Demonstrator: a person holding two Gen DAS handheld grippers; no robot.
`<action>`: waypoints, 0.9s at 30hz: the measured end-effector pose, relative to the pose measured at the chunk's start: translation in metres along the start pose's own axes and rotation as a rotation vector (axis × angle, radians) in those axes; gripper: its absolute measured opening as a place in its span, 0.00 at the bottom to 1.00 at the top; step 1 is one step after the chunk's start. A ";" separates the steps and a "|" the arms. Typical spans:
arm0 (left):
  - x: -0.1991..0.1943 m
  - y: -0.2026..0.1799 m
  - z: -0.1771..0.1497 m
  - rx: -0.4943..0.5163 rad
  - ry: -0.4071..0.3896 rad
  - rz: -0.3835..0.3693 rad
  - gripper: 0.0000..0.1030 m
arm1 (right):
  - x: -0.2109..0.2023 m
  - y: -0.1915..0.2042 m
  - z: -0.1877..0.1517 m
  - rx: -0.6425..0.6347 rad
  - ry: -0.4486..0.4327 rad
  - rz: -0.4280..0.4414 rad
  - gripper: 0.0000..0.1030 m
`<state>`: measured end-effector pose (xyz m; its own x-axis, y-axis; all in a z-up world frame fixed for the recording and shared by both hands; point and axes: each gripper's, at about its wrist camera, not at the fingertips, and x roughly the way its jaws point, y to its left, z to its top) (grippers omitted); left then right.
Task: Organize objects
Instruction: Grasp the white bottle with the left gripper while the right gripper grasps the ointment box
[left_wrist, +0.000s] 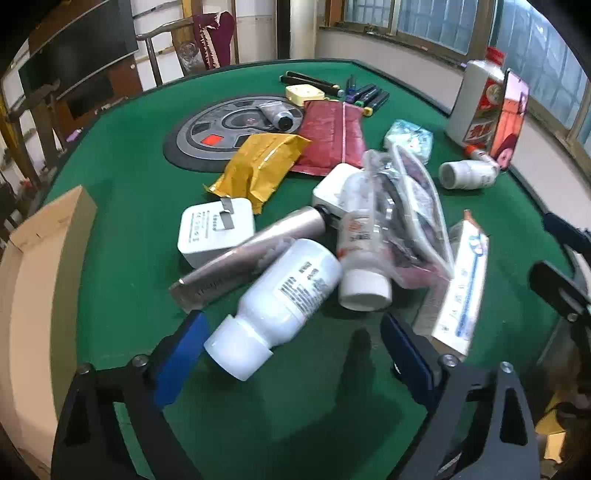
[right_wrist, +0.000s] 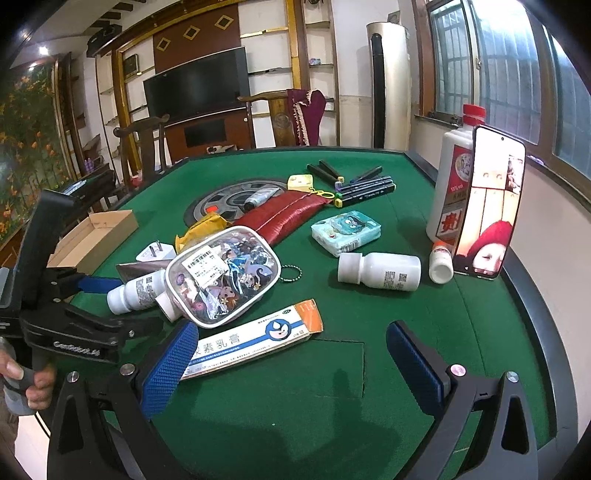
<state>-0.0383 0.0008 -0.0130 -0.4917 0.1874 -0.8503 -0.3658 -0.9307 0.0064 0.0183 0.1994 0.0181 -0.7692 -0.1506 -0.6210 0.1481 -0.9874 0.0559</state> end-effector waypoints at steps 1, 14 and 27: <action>0.001 -0.001 0.002 0.025 -0.004 0.031 0.87 | 0.001 -0.001 -0.001 0.007 0.004 -0.003 1.00; 0.005 -0.001 0.007 0.106 0.017 0.014 0.38 | 0.004 -0.008 -0.006 0.038 0.027 -0.022 1.00; -0.006 0.008 -0.013 -0.095 -0.008 -0.006 0.32 | 0.033 -0.012 0.000 0.130 0.169 0.127 0.97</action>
<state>-0.0278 -0.0120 -0.0146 -0.4967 0.1950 -0.8457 -0.2920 -0.9552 -0.0488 -0.0094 0.2063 -0.0031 -0.6332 -0.2744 -0.7237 0.1478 -0.9607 0.2349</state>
